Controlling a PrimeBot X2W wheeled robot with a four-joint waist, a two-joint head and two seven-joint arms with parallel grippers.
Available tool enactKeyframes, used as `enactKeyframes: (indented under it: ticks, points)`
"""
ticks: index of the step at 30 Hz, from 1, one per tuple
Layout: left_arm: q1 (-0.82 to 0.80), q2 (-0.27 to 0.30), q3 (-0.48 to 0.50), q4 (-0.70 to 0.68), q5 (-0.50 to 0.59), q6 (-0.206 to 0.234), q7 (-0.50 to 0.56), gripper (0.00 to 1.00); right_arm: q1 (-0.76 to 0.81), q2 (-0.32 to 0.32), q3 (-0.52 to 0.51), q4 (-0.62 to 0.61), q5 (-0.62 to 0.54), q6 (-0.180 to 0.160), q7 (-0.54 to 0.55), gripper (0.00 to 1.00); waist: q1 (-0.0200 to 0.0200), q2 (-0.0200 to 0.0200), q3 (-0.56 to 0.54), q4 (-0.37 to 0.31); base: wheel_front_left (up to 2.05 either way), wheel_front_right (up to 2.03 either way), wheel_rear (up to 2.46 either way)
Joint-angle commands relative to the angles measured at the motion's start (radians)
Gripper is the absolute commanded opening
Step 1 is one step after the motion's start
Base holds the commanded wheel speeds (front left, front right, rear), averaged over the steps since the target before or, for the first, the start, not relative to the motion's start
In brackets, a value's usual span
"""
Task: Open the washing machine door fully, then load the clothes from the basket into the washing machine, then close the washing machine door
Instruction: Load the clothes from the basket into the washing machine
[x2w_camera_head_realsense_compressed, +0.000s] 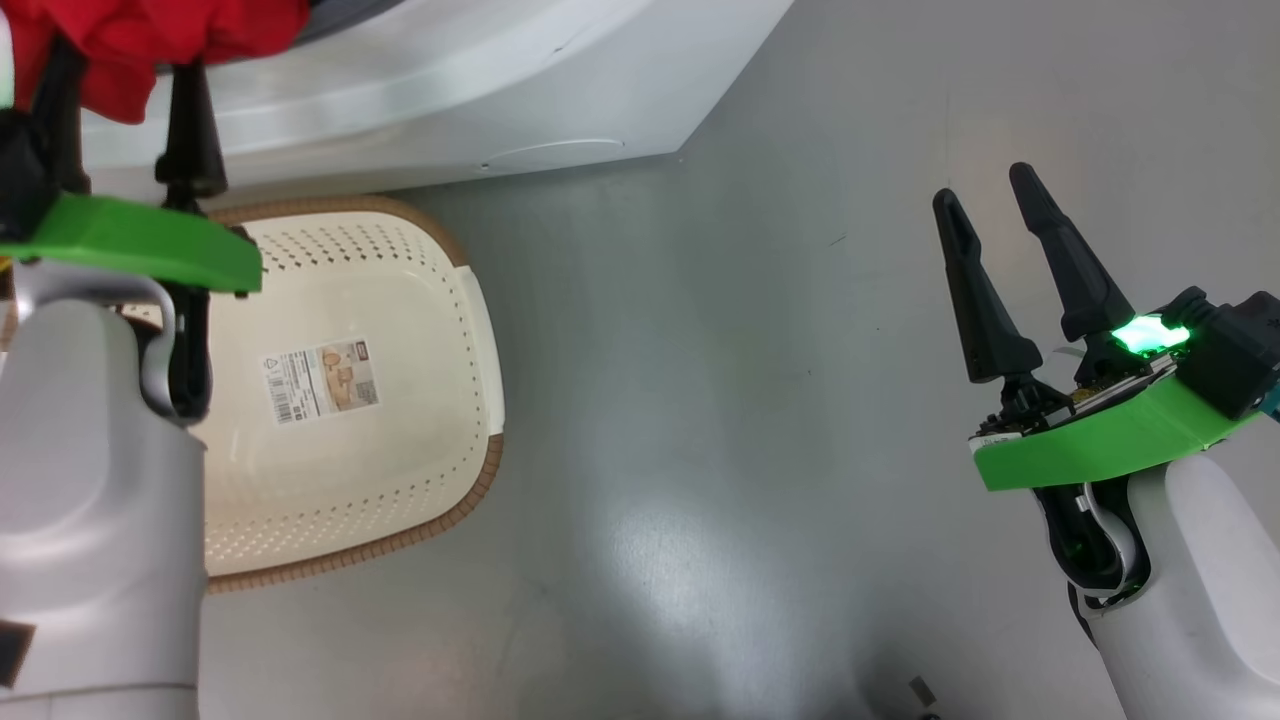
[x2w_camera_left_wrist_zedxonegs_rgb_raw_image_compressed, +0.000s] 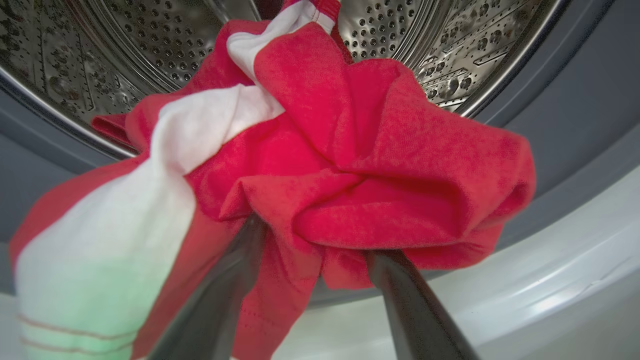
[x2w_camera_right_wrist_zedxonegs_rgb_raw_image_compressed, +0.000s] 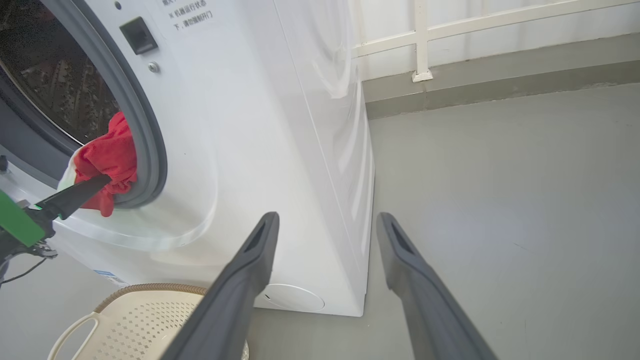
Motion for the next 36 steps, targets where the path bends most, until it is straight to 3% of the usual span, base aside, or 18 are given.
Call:
enactKeyframes:
  ticks: [1, 2, 5, 6, 8, 20, 36]
  points:
    - [-0.030, 0.041, 0.014, 0.017, -0.008, -0.003, 0.005, 0.62, 0.034, -0.001, 0.014, -0.020, -0.002, 0.002, -0.005, 1.00, 0.0000, 0.0000, 0.000, -0.001, 0.00, 0.00, 0.00]
    - [-0.045, 0.041, 0.015, 0.036, -0.011, -0.002, 0.013, 0.49, 0.034, 0.000, 0.015, -0.020, -0.002, 0.002, -0.005, 1.00, 0.0000, 0.0000, 0.000, -0.002, 0.00, 0.00, 0.00]
    - [-0.076, 0.044, 0.016, 0.069, -0.017, -0.001, 0.024, 0.44, 0.033, 0.001, 0.017, -0.020, -0.002, 0.002, -0.005, 1.00, 0.0000, 0.0000, 0.000, -0.005, 0.00, 0.00, 0.00]
    - [-0.093, 0.045, 0.017, 0.085, -0.021, -0.001, 0.030, 0.36, 0.032, 0.002, 0.017, -0.020, -0.002, 0.002, -0.005, 1.00, 0.0000, 0.0000, 0.000, -0.006, 0.00, 0.00, 0.00]
    - [-0.129, 0.048, 0.016, 0.117, -0.028, -0.002, 0.039, 0.00, 0.032, 0.003, 0.018, -0.019, -0.002, 0.002, -0.005, 1.00, 0.0000, 0.0000, 0.002, -0.008, 0.00, 0.00, 0.00]
    - [-0.323, 0.073, -0.011, 0.278, -0.029, 0.001, 0.045, 0.00, 0.028, 0.009, 0.026, -0.017, 0.001, 0.002, -0.005, 1.00, 0.0000, 0.0000, 0.006, -0.036, 0.00, 0.00, 0.00]
    - [-0.586, 0.148, -0.038, 0.497, -0.004, 0.031, 0.022, 0.00, 0.015, 0.039, 0.039, -0.020, 0.007, 0.002, -0.005, 1.00, 0.0000, 0.0000, 0.061, -0.117, 0.00, 0.00, 0.00]
